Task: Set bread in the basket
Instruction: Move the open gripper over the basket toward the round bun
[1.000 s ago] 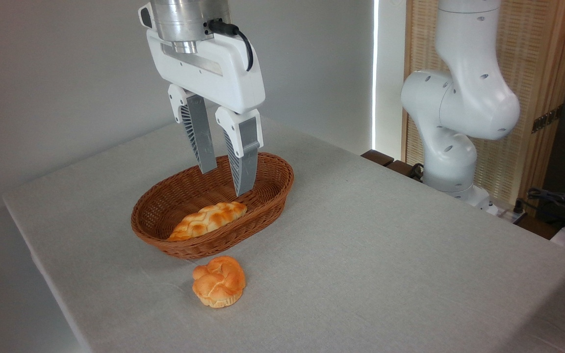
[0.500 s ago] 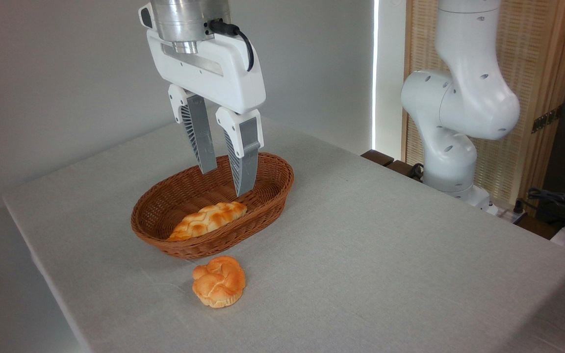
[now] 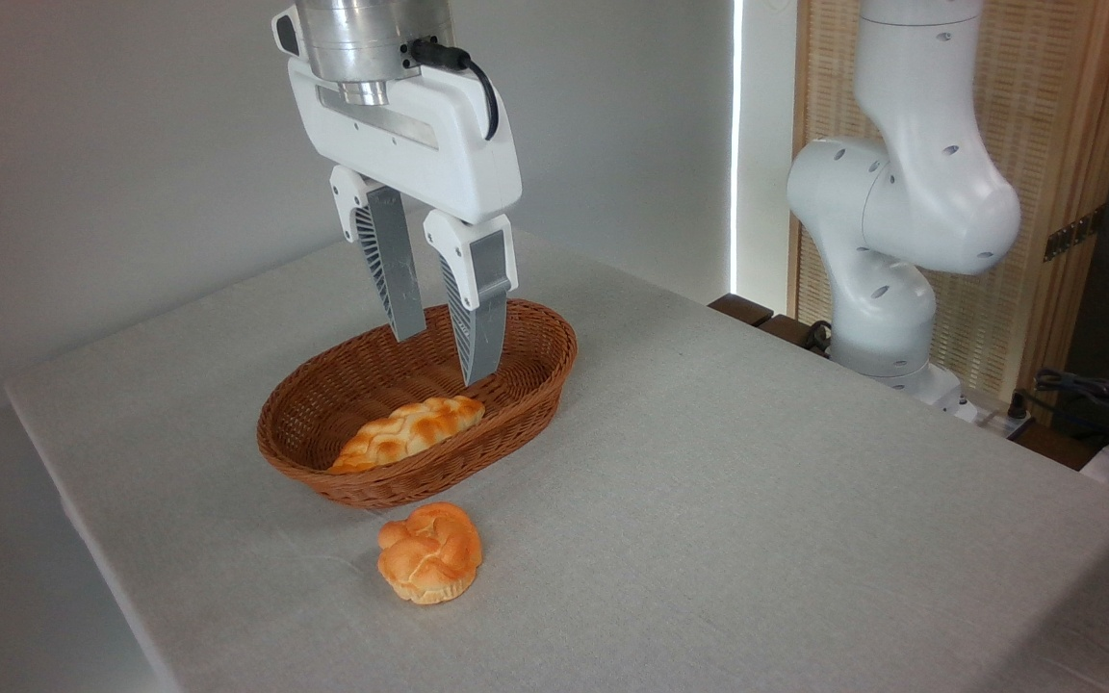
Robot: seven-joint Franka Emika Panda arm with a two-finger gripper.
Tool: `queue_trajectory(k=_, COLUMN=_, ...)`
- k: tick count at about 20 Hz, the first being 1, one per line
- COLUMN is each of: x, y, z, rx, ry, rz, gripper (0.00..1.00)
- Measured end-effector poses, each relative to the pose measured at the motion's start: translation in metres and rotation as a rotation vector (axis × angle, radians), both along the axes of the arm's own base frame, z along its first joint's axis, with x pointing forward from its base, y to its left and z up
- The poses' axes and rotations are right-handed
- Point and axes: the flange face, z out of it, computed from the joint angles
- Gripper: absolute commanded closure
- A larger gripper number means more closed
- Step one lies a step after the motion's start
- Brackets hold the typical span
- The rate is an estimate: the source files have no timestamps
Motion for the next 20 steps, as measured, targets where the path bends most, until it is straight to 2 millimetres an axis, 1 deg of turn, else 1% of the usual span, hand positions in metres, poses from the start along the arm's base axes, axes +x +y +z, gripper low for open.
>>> queue_trajectory(k=6, x=0.001, y=0.0, z=-0.004, rx=0.0, ry=0.009, rz=0.001, gripper=0.0)
queue_trajectory(k=11, x=0.007, y=-0.001, z=-0.022, rx=0.001, ry=0.042, rz=-0.001, gripper=0.0)
queue_trajectory(k=16, x=0.007, y=0.0, z=-0.022, rx=0.001, ry=0.042, rz=0.0, gripper=0.0)
queue_trajectory(k=20, x=0.006, y=0.0, z=-0.029, rx=0.001, ry=0.058, rz=0.0, gripper=0.0)
